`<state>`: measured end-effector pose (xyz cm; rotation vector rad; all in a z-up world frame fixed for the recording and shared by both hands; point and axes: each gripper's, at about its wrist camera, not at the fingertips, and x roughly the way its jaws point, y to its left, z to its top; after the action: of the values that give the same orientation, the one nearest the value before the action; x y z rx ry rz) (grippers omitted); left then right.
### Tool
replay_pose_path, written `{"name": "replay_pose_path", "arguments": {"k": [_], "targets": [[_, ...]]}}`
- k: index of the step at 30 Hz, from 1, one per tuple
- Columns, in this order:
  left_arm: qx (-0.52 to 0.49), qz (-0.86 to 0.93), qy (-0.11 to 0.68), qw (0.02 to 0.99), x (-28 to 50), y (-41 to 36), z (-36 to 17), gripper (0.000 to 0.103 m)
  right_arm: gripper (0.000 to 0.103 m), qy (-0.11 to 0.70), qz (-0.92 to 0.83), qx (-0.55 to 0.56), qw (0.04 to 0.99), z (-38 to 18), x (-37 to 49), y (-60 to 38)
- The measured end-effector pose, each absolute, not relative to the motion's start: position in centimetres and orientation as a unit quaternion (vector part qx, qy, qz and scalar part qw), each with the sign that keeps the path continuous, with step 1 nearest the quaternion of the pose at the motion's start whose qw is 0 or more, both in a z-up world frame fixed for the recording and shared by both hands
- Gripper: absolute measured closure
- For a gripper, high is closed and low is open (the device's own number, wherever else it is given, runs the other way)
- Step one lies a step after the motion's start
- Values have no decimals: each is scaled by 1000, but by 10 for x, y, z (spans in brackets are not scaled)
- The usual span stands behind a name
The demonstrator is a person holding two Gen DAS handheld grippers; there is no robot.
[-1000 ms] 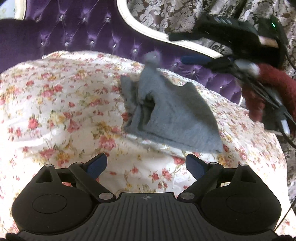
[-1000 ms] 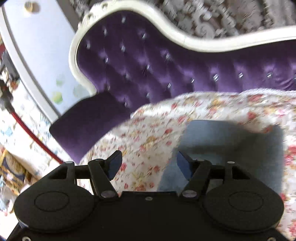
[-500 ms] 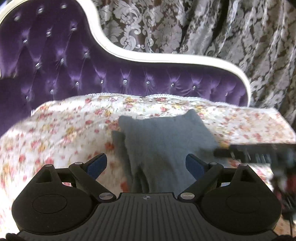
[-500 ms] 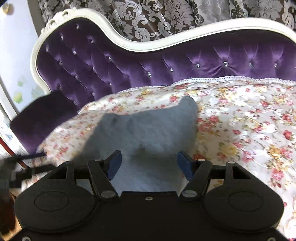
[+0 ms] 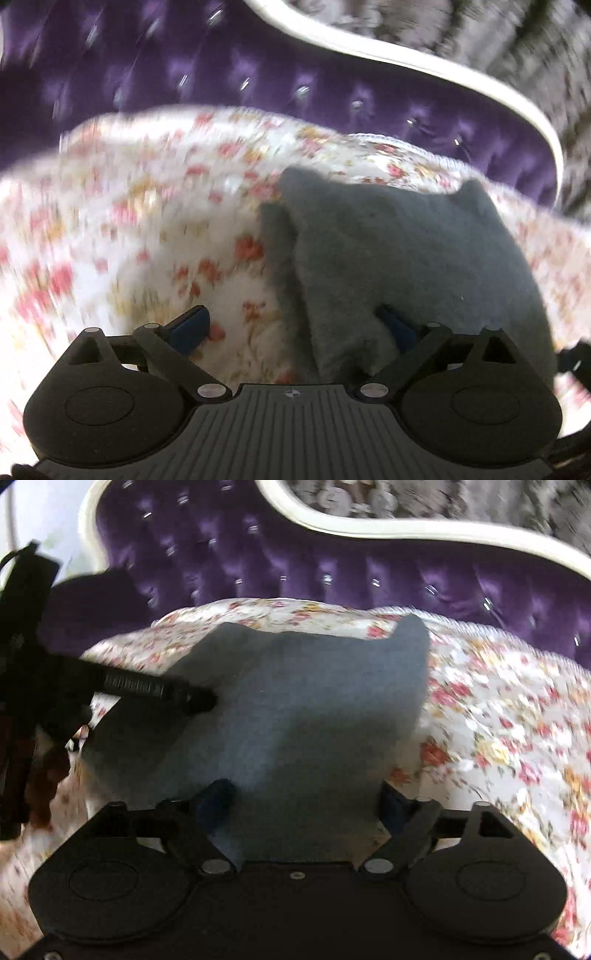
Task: Fold small clothes
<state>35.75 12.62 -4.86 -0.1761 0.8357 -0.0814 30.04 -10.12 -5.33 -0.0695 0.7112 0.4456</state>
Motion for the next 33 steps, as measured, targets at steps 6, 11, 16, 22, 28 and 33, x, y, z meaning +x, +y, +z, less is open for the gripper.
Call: {"name": "replay_pose_path", "arguments": {"k": [6, 11, 16, 22, 28, 33], "targets": [[-65, -40, 399, 914, 352, 122, -50, 2, 18, 329, 219, -26, 918, -36, 297, -120], [-63, -39, 395, 916, 351, 119, -49, 1, 17, 257, 239, 4, 936, -5, 291, -141], [-62, -44, 395, 915, 352, 120, -50, 1, 18, 277, 280, 43, 918, -7, 330, -136], [-64, -46, 398, 914, 354, 121, -51, 1, 25, 349, 247, 80, 900, -36, 397, -135], [-85, -61, 410, 906, 358, 130, -46, 1, 25, 340, 212, 118, 908, -28, 408, -151], [-142, -84, 407, 898, 347, 148, -29, 2, 21, 309, 245, 135, 909, -10, 376, -170]]}}
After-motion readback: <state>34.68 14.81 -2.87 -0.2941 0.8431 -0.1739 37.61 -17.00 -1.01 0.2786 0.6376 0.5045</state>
